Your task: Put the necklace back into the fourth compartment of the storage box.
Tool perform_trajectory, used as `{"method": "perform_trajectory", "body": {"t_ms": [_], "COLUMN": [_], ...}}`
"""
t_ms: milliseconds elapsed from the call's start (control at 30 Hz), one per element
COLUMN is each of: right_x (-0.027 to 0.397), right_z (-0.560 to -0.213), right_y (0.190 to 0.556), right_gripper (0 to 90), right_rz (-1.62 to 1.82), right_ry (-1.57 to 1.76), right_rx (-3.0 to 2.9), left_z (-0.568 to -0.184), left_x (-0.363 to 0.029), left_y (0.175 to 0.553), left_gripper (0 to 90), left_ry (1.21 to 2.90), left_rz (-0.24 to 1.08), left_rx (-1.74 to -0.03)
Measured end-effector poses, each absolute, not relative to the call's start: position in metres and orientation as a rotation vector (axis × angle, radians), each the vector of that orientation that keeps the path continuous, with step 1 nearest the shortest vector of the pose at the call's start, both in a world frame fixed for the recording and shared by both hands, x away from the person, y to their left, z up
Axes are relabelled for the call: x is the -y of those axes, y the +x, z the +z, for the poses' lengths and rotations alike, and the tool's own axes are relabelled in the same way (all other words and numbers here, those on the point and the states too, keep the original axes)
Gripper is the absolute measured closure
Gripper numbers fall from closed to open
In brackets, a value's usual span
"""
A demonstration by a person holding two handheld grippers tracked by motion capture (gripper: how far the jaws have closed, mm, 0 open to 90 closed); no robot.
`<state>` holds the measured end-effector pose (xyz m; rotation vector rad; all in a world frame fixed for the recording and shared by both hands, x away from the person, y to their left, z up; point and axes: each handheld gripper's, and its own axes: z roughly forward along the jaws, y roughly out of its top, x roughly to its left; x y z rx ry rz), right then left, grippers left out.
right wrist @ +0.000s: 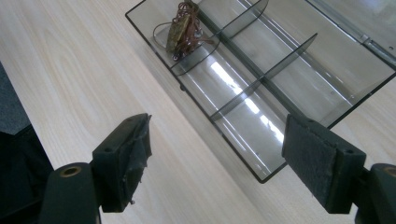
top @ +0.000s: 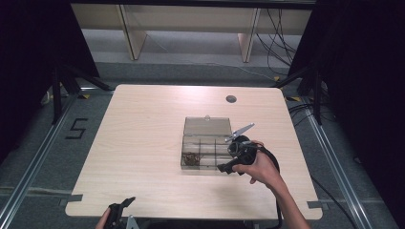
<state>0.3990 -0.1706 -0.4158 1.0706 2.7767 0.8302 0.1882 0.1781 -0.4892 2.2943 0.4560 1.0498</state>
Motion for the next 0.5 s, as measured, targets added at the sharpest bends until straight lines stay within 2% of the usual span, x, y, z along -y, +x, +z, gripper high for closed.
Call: {"method": "perform_trajectory", "body": {"t_ms": [500], "right_x": [0.175], "right_z": [-0.422], "right_y": [0.381], "right_gripper": [24.9], "right_rz": [0.839], "right_ry": [1.061], "right_rx": [-2.762], "left_z": [-0.489], "left_x": [-0.178], "left_y": [0.189], "left_gripper": [15.7], "left_ry": [2.287], "left_rz": [1.05], "left_rx": [-0.461]}}
